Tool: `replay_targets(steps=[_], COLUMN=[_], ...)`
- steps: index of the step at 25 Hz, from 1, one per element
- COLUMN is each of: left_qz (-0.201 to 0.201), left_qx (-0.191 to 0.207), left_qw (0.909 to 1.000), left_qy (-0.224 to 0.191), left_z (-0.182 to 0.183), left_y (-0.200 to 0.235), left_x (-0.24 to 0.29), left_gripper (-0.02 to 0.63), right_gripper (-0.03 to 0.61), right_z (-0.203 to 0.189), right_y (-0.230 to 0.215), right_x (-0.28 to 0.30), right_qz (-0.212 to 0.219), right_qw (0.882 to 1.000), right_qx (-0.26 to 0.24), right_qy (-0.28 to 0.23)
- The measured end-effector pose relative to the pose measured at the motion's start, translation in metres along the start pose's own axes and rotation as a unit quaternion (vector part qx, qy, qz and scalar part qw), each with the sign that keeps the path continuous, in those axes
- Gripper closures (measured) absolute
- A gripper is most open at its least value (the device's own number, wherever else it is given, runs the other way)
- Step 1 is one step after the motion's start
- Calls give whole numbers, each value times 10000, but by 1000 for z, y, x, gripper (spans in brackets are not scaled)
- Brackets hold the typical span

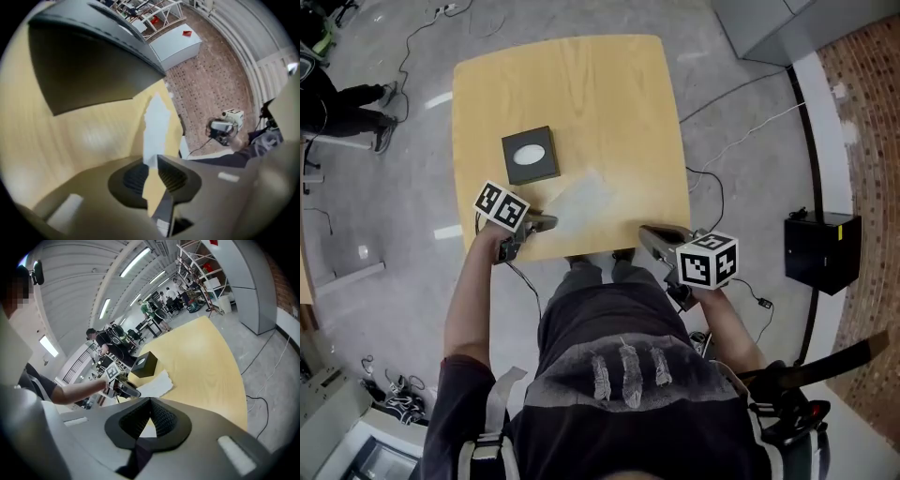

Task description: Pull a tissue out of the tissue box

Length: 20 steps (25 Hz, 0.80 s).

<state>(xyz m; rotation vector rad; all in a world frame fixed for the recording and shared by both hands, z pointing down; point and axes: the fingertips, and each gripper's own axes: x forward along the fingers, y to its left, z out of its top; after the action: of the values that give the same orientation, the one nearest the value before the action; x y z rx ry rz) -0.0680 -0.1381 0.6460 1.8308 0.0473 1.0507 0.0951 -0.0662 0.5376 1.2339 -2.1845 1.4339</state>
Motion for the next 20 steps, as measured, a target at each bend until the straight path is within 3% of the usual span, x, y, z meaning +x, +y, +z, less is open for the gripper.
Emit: replay_targets(steps=[4, 8, 13, 15, 17, 20], left_qz=[322, 599, 1543, 1992, 2317, 2465], left_qx=[11, 105, 301, 331, 296, 487], left_qw=[9995, 9981, 9876, 9787, 9671, 9467], left_qy=[-48, -80, -32, -380, -1009, -2014], left_z=[2, -3, -4, -1, -1, 16], left_y=[16, 14, 10, 23, 29, 2], left_x=[-13, -21, -28, -47, -69, -96], left_gripper=[508, 379, 238, 232, 261, 491], right_gripper=[583, 583, 583, 583, 583, 581], right_z=[9, 15, 27, 27, 23, 26], right_y=[12, 16, 7, 10, 13, 15], right_x=[13, 20, 2, 9, 23, 24], right_qz=[66, 227, 300, 357, 599, 929], right_qw=[9998, 9994, 9991, 9986, 9970, 9934], right_qx=[-168, -216, -200, -238, -347, -443], right_qy=[-15, -122, -226, -294, -343, -513])
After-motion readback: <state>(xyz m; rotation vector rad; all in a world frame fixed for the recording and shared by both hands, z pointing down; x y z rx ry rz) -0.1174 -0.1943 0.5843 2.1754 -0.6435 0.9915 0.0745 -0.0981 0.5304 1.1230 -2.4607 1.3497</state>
